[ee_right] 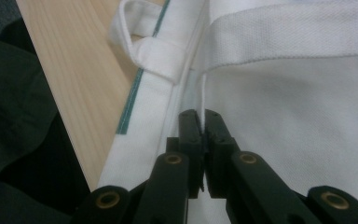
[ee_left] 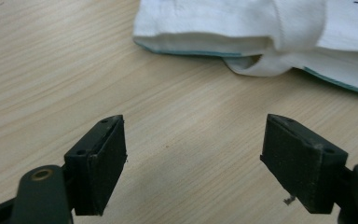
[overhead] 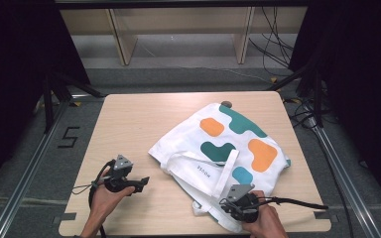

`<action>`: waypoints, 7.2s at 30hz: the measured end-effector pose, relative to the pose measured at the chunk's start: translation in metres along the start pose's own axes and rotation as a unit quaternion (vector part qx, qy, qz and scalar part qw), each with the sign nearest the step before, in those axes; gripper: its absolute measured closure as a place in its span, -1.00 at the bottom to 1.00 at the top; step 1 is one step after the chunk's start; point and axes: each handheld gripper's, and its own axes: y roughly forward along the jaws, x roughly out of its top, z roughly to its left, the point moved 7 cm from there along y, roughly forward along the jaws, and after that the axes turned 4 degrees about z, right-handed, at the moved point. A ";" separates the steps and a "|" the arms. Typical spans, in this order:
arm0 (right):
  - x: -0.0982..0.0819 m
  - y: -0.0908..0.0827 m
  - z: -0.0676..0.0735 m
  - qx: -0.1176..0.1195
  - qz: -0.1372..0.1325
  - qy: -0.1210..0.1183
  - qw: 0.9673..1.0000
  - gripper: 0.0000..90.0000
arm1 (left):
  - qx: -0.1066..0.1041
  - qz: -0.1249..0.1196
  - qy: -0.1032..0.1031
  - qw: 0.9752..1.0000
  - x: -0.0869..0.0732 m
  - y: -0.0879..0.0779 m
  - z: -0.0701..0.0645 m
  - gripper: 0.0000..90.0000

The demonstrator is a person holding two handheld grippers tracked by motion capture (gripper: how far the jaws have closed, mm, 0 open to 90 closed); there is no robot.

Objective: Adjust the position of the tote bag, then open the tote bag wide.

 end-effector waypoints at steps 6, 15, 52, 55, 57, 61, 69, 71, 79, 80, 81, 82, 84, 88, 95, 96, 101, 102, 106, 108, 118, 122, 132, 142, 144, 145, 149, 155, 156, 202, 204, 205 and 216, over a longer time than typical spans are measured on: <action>-0.019 -0.013 -0.011 -0.005 0.003 0.008 1.000 0.97 | 0.009 -0.003 0.018 1.000 0.002 0.006 -0.010 -0.55; -0.050 -0.036 -0.030 -0.031 -0.016 0.020 0.999 0.97 | 0.009 -0.001 0.033 0.999 0.007 0.027 -0.032 -0.57; -0.055 -0.027 -0.074 -0.099 0.039 0.016 0.994 0.96 | -0.008 -0.026 0.193 0.981 0.003 0.011 -0.072 0.90; -0.047 -0.022 -0.080 -0.097 0.026 -0.001 0.995 0.96 | -0.002 -0.028 0.194 0.981 -0.003 0.004 -0.073 0.90; -0.042 -0.019 -0.086 -0.100 0.022 -0.008 0.995 0.96 | 0.000 -0.025 0.201 0.979 -0.010 -0.002 -0.078 0.89; -0.026 -0.016 -0.099 -0.115 0.017 -0.004 0.993 0.96 | -0.001 -0.026 0.194 0.981 -0.020 -0.012 -0.085 0.89; -0.015 -0.023 -0.093 -0.091 -0.008 -0.001 0.996 0.94 | -0.020 -0.040 0.157 0.987 -0.026 -0.027 -0.081 0.80; -0.017 -0.024 -0.093 -0.091 -0.008 0.001 0.996 0.92 | -0.017 -0.041 0.160 0.986 -0.024 -0.027 -0.080 0.76; -0.033 -0.030 -0.092 -0.080 -0.021 0.040 0.996 0.67 | 0.008 -0.035 0.174 0.984 -0.018 -0.018 -0.085 0.38; -0.034 -0.030 -0.094 -0.082 -0.022 0.039 0.996 0.65 | 0.010 -0.033 0.173 0.984 -0.017 -0.017 -0.085 0.35; -0.036 -0.030 -0.095 -0.081 -0.020 0.046 0.995 0.64 | 0.010 -0.036 0.167 0.985 -0.016 -0.016 -0.085 0.32; -0.037 -0.030 -0.096 -0.082 -0.020 0.045 0.995 0.64 | 0.011 -0.035 0.167 0.985 -0.015 -0.015 -0.084 0.31; -0.040 -0.030 -0.097 -0.081 -0.021 0.049 0.995 0.65 | 0.012 -0.035 0.166 0.985 -0.013 -0.013 -0.083 0.29; -0.041 -0.032 -0.099 -0.069 -0.028 0.047 0.996 0.88 | 0.016 -0.037 0.162 0.986 -0.008 -0.009 -0.079 0.26; -0.037 -0.037 -0.100 -0.073 -0.036 0.045 0.996 0.95 | 0.014 -0.035 0.177 0.983 0.001 -0.006 -0.077 0.64; -0.037 -0.037 -0.100 -0.073 -0.036 0.045 0.996 0.95 | 0.014 -0.035 0.177 0.983 0.001 -0.006 -0.077 0.68; -0.034 -0.047 -0.101 -0.067 -0.056 0.054 0.995 0.96 | 0.001 -0.034 0.184 0.982 0.004 -0.010 -0.078 0.79; -0.034 -0.049 -0.101 -0.068 -0.058 0.053 0.995 0.96 | 0.001 -0.038 0.184 0.982 0.004 -0.011 -0.079 0.80; -0.033 -0.053 -0.102 -0.072 -0.065 0.050 0.994 0.96 | -0.003 -0.041 0.184 0.982 0.005 -0.015 -0.081 0.84; -0.033 -0.058 -0.102 -0.068 -0.054 0.047 0.995 0.96 | -0.004 -0.043 0.185 0.982 0.005 -0.018 -0.082 0.87; -0.027 -0.067 -0.105 -0.070 -0.064 0.052 0.994 0.96 | -0.009 -0.049 0.196 0.979 0.008 -0.026 -0.087 0.87; -0.024 -0.068 -0.107 -0.069 -0.077 0.050 0.993 0.96 | -0.015 -0.053 0.189 0.981 0.008 -0.029 -0.086 0.87; -0.009 -0.086 -0.111 -0.055 -0.081 0.047 0.994 0.96 | -0.010 -0.074 0.187 0.980 0.015 -0.038 -0.084 0.84; 0.028 -0.128 -0.125 -0.064 -0.112 0.020 0.991 0.97 | -0.002 -0.110 0.181 0.977 0.034 -0.061 -0.085 0.84; 0.039 -0.140 -0.129 -0.069 -0.118 0.009 0.991 0.97 | -0.001 -0.112 0.181 0.977 0.038 -0.066 -0.085 0.85; 0.039 -0.140 -0.129 -0.069 -0.118 0.009 0.991 0.97 | -0.002 -0.121 0.180 0.976 0.041 -0.068 -0.085 0.85; 0.052 -0.153 -0.133 -0.075 -0.122 0.003 0.990 0.97 | -0.003 -0.130 0.173 0.976 0.049 -0.077 -0.084 0.84; 0.066 -0.168 -0.139 -0.074 -0.136 -0.004 0.988 0.97 | -0.010 -0.142 0.161 0.977 0.058 -0.088 -0.085 0.84; 0.068 -0.171 -0.139 -0.071 -0.139 0.000 0.988 0.97 | -0.008 -0.146 0.168 0.975 0.059 -0.090 -0.084 0.84; 0.191 -0.287 -0.148 -0.076 -0.184 -0.033 0.979 0.97 | -0.062 -0.254 0.129 0.957 0.131 -0.214 -0.072 0.92; 0.190 -0.279 -0.154 -0.076 -0.169 -0.025 0.982 0.97 | -0.067 -0.249 0.118 0.959 0.133 -0.201 -0.067 0.92; 0.190 -0.274 -0.159 -0.081 -0.169 -0.021 0.982 0.97 | -0.073 -0.256 0.110 0.958 0.136 -0.196 -0.064 0.92; 0.182 -0.237 -0.211 -0.083 -0.148 0.044 0.984 0.97 | -0.070 -0.234 0.105 0.964 0.164 -0.155 -0.052 0.91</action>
